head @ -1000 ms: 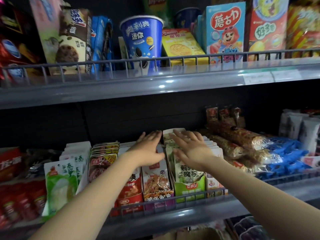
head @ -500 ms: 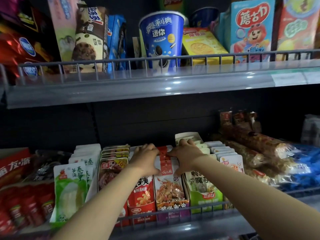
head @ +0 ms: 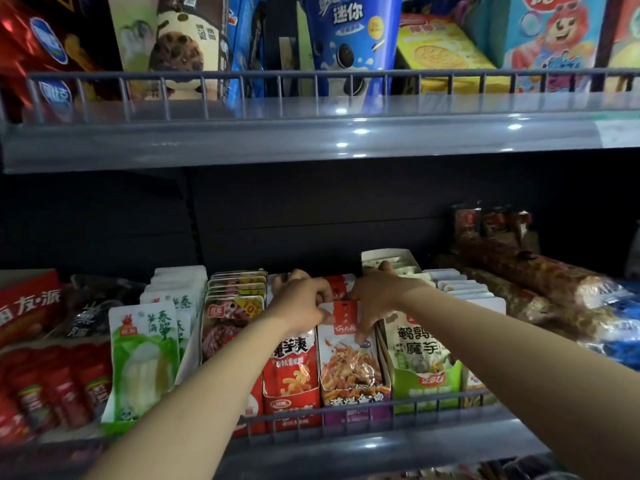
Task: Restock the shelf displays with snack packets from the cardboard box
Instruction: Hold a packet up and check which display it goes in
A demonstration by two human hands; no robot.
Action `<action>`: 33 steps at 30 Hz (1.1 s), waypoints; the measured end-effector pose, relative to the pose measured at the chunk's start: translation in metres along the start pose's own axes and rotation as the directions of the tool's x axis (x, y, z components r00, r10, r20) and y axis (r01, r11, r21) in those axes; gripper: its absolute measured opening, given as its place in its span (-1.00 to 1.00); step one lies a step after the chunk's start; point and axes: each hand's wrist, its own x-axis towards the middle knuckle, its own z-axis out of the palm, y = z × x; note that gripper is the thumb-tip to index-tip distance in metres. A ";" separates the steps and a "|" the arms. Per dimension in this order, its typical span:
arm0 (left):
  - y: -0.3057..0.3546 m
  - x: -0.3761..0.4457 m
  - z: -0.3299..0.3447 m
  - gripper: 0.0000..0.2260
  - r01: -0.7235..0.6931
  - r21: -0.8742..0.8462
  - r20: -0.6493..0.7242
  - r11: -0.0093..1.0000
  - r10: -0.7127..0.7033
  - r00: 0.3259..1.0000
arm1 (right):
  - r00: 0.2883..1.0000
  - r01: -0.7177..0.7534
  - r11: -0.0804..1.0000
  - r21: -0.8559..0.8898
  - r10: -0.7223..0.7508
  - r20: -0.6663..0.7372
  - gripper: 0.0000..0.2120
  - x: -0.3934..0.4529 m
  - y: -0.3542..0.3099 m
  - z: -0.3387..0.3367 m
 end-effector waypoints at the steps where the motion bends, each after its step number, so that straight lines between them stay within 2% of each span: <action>1: 0.000 -0.001 -0.001 -0.82 0.002 -0.015 0.012 1.000 -0.002 1.000 | 1.000 0.000 1.000 0.005 0.000 -0.006 -0.44 0.001 0.001 0.001; 3: 0.001 -0.003 -0.005 -0.81 0.009 0.014 0.058 1.000 -0.010 0.998 | 0.999 0.007 1.000 0.006 -0.006 -0.048 -0.51 0.002 0.002 0.003; 6: 0.003 -0.005 -0.007 -0.42 -0.028 0.233 0.137 0.972 -0.005 0.991 | 0.992 0.008 1.000 0.011 -0.007 -0.127 -0.57 0.003 0.003 0.007; 7: 0.004 -0.006 -0.007 -0.34 -0.034 0.261 0.132 0.965 0.000 0.991 | 0.987 0.001 1.000 0.013 0.001 -0.158 -0.58 0.003 0.003 0.008; 10: 0.004 -0.006 -0.005 -0.28 -0.010 0.187 0.104 0.982 -0.009 0.994 | 0.971 -0.033 0.998 0.045 0.043 -0.234 -0.61 0.001 0.004 0.009; 15: 0.003 -0.005 0.000 -0.34 0.002 0.129 0.011 0.992 -0.003 1.000 | 0.949 -0.013 0.977 0.213 0.080 -0.305 -0.60 -0.003 0.006 0.012; 18: 0.002 -0.002 0.003 -0.45 0.013 0.103 -0.041 0.995 -0.009 0.999 | 0.984 -0.027 0.955 0.296 0.077 -0.160 -0.42 -0.004 0.009 0.006; 20: 0.001 0.000 0.004 -0.51 0.019 0.067 -0.056 0.998 -0.015 0.998 | 0.995 -0.052 0.973 0.225 0.070 -0.072 -0.29 -0.006 0.006 0.001; 24: 0.001 -0.001 0.002 -0.46 0.011 0.036 -0.021 0.999 -0.010 1.000 | 0.987 -0.066 0.994 0.088 0.078 -0.143 -0.37 -0.009 -0.002 0.003; 28: 0.001 -0.002 0.000 -0.42 0.010 0.008 0.000 1.000 -0.010 1.000 | 0.971 -0.086 0.994 0.074 0.100 -0.217 -0.53 -0.008 -0.003 0.009; 31: -0.001 -0.001 0.001 -0.46 0.028 -0.027 0.014 0.999 -0.027 1.000 | 0.964 -0.091 0.992 0.083 0.108 -0.243 -0.54 -0.008 -0.002 0.011; 33: -0.001 -0.001 0.001 -0.50 -0.020 0.012 -0.002 1.000 0.020 1.000 | 0.965 -0.083 0.995 0.062 0.096 -0.245 -0.52 -0.006 -0.002 0.012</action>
